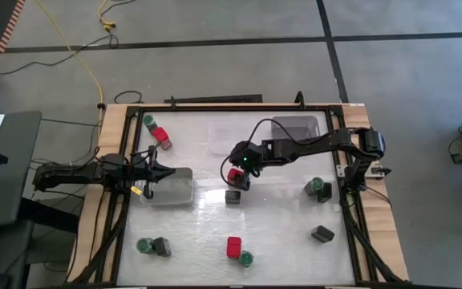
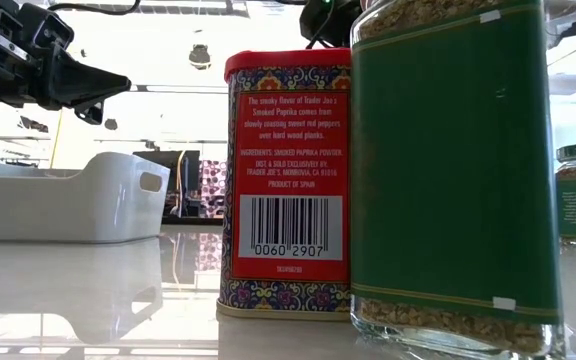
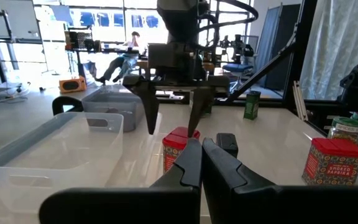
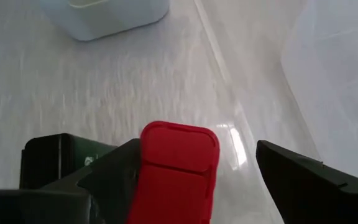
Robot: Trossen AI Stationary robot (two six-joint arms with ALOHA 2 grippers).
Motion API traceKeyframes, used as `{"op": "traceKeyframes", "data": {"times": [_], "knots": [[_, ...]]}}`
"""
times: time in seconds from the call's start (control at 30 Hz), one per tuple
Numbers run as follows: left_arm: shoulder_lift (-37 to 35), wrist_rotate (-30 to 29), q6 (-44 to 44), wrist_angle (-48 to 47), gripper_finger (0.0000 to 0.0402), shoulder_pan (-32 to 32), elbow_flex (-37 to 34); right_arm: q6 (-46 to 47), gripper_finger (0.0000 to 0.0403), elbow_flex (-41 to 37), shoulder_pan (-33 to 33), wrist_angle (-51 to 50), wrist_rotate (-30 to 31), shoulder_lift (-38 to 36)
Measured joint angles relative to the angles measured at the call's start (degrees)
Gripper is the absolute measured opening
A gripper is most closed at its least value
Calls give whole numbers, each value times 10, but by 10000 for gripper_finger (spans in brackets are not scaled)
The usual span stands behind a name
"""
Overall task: Sort spices by type
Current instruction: Put the red seasoning can into the transparent bin
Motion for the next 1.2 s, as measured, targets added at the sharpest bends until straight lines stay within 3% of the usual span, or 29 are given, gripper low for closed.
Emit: {"op": "traceKeyframes", "data": {"times": [1.2], "knots": [[0, 0, 0, 0, 0, 0, 0, 26, 345, -16, 9, -1, 3, 0]]}}
